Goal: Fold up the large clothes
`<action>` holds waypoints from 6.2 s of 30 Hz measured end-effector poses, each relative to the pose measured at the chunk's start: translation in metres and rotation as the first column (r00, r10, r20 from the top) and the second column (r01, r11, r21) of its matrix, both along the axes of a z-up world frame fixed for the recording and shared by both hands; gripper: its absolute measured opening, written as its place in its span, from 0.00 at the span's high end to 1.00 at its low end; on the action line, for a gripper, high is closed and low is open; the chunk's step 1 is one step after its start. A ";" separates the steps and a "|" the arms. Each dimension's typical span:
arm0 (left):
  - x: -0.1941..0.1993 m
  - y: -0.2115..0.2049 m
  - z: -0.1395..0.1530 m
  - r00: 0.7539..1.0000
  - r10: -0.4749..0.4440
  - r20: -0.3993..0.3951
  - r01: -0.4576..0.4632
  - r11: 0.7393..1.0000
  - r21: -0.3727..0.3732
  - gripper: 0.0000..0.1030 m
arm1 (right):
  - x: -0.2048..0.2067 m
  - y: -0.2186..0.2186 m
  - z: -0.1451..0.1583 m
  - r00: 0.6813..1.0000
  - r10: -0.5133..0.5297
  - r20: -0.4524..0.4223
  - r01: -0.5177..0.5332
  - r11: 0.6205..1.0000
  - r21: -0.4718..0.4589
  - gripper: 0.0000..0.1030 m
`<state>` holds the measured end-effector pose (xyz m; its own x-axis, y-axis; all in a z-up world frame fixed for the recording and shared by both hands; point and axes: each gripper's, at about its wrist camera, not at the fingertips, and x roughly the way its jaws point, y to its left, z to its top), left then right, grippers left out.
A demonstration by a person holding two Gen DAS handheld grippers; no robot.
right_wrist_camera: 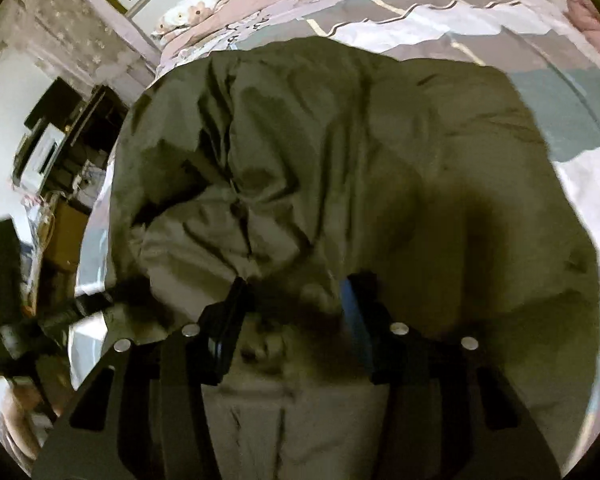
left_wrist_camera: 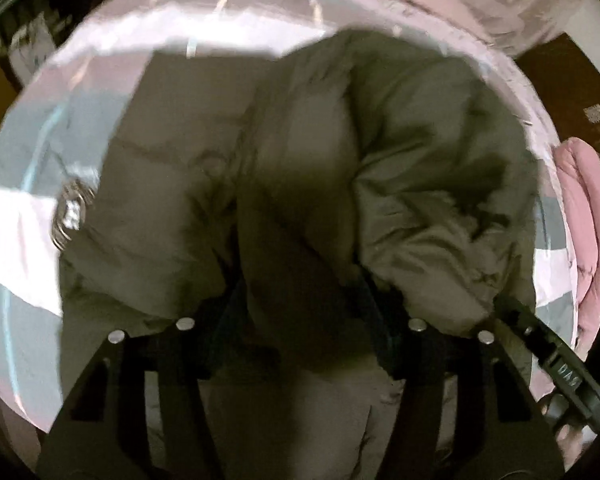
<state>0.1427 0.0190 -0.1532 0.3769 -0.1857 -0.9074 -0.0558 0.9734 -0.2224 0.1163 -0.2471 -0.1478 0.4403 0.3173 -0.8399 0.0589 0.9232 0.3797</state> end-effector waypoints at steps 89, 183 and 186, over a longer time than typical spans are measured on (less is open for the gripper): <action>-0.088 0.174 -0.130 0.776 0.047 -0.628 -0.266 0.928 -0.259 0.14 | -0.173 -0.122 -0.093 0.824 -0.251 -0.508 0.367 0.920 0.139 0.15; 0.103 0.104 0.053 0.778 0.494 0.388 -0.521 0.853 -0.040 0.29 | 0.161 -0.113 0.050 0.857 -0.365 0.364 0.452 0.871 -0.191 0.15; 0.101 0.064 0.062 0.830 0.339 0.444 -0.377 0.926 -0.004 0.22 | 0.163 -0.029 0.063 0.928 -0.144 0.345 0.225 0.952 -0.209 0.15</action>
